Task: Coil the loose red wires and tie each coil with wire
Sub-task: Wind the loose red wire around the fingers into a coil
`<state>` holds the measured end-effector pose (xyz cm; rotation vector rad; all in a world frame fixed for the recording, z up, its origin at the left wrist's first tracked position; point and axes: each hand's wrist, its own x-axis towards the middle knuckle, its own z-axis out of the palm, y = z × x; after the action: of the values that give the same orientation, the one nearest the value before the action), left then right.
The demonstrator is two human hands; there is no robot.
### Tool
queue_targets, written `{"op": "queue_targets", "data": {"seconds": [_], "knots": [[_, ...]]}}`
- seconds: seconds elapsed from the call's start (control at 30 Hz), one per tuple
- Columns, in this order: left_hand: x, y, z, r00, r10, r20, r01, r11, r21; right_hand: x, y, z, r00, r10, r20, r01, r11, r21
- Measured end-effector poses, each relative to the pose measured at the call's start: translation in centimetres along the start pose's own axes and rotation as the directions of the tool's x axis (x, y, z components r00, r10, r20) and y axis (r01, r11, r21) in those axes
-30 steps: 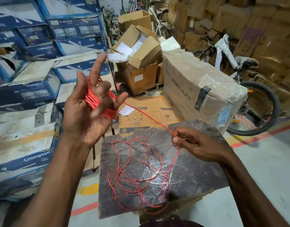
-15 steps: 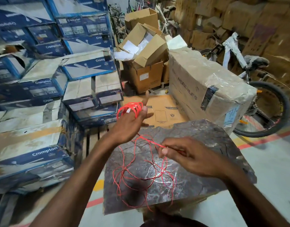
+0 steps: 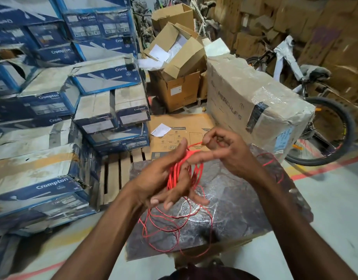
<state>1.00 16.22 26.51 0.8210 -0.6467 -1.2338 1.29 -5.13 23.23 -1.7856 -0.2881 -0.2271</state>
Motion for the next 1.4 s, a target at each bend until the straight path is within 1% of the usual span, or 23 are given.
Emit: {"op": "queue_targets", "data": {"seconds": [0.1, 0.13, 0.17, 0.23, 0.33, 0.43, 0.5, 0.57, 0.6, 0.63, 0.67, 0.77, 0.83, 0.87, 0.93, 0.97, 1.07, 1.13, 1.17, 1.23, 1.3, 1.37, 1.4], "knots": [[0.5, 1.0, -0.4, 0.983, 0.176, 0.05, -0.158, 0.953, -0.257, -1.4, 1.7, 1.1, 0.994, 0.025, 0.104, -0.017, 0.997, -0.08], [0.7, 1.3, -0.8, 0.977, 0.211, 0.03, -0.191, 0.928, -0.319, -2.0, 2.1, 1.4, 0.992, 0.04, 0.124, -0.029, 0.996, -0.09], [1.0, 1.5, -1.1, 0.971, 0.237, -0.001, -0.225, 0.921, -0.318, -2.5, 2.4, 1.6, 0.991, 0.047, 0.125, -0.032, 0.993, -0.116], [1.5, 1.8, -1.7, 0.951, 0.296, -0.093, -0.309, 0.928, -0.209, -3.7, 2.9, 1.8, 0.992, 0.084, 0.093, -0.068, 0.984, -0.167], [2.3, 2.1, -2.5, 0.892, 0.345, -0.293, -0.396, 0.908, -0.135, -5.6, 2.6, 2.1, 0.988, 0.131, 0.081, -0.116, 0.978, -0.172], [3.0, 2.3, -3.1, 0.78, 0.371, -0.503, -0.454, 0.89, -0.048, -7.8, 2.4, 2.7, 0.981, 0.131, 0.141, -0.08, 0.945, -0.318], [3.4, 2.7, -3.6, 0.69, 0.396, -0.606, -0.449, 0.891, 0.071, -9.2, 2.1, 3.1, 0.969, 0.152, 0.196, -0.062, 0.914, -0.401], [3.5, 2.9, -4.5, 0.619, 0.438, -0.653, -0.326, 0.899, 0.293, -10.2, 1.5, 3.1, 0.951, 0.168, 0.262, -0.025, 0.881, -0.472], [3.4, 2.8, -5.0, 0.609, 0.463, -0.644, -0.195, 0.874, 0.444, -10.4, 1.0, 3.0, 0.94, 0.17, 0.296, 0.003, 0.863, -0.505], [3.1, 2.6, -5.3, 0.619, 0.485, -0.618, -0.041, 0.805, 0.591, -10.5, 0.4, 2.6, 0.93, 0.171, 0.326, 0.03, 0.848, -0.529], [2.9, 2.3, -5.7, 0.654, 0.483, -0.583, 0.1, 0.708, 0.699, -10.5, -0.4, 2.1, 0.924, 0.162, 0.345, 0.053, 0.842, -0.537], [2.0, 1.1, -5.9, 0.763, 0.335, -0.553, 0.389, 0.445, 0.807, -9.2, -2.9, -0.2, 0.942, 0.104, 0.319, 0.055, 0.889, -0.454], [1.6, 0.4, -5.4, 0.796, 0.25, -0.552, 0.488, 0.274, 0.829, -7.8, -4.0, -2.1, 0.974, 0.031, 0.223, 0.051, 0.935, -0.351], [1.6, 0.0, -4.9, 0.81, 0.207, -0.548, 0.5, 0.243, 0.831, -7.0, -4.3, -3.0, 0.985, -0.011, 0.171, 0.065, 0.947, -0.314], [1.7, -0.4, -3.6, 0.828, 0.103, -0.551, 0.509, 0.276, 0.816, -5.4, -4.6, -4.4, 0.994, -0.089, 0.067, 0.105, 0.953, -0.284], [1.8, -0.6, -3.0, 0.838, 0.046, -0.543, 0.498, 0.344, 0.797, -4.5, -4.6, -4.9, 0.992, -0.128, 0.014, 0.126, 0.95, -0.284], [1.0, -1.2, -1.5, 0.88, -0.183, -0.439, 0.434, 0.684, 0.585, -2.2, -4.1, -5.4, 0.971, -0.199, -0.133, 0.153, 0.944, -0.293], [0.5, -1.6, -1.7, 0.922, -0.285, -0.261, 0.372, 0.838, 0.399, -1.0, -2.8, -5.2, 0.961, -0.227, -0.158, 0.164, 0.928, -0.335], [0.4, -1.6, -1.8, 0.946, -0.283, -0.161, 0.32, 0.895, 0.31, -0.6, -1.9, -5.0, 0.959, -0.236, -0.156, 0.165, 0.914, -0.371], [0.3, -1.1, -1.5, 0.983, -0.182, -0.003, 0.182, 0.977, 0.112, -0.1, 0.0, -4.3, 0.958, -0.24, -0.156, 0.148, 0.881, -0.45], [0.2, 0.1, -1.3, 0.997, 0.002, 0.081, 0.01, 0.989, -0.145, -0.7, 1.7, -3.0, 0.968, -0.227, -0.107, 0.151, 0.867, -0.475], [0.1, 1.1, -1.7, 0.978, 0.197, 0.071, -0.162, 0.927, -0.339, -1.9, 3.2, -1.3, 0.984, -0.176, -0.022, 0.143, 0.861, -0.487], [0.1, 1.5, -2.0, 0.966, 0.255, 0.036, -0.229, 0.913, -0.337, -2.6, 3.9, -0.5, 0.99, -0.138, 0.005, 0.122, 0.854, -0.507]]}}
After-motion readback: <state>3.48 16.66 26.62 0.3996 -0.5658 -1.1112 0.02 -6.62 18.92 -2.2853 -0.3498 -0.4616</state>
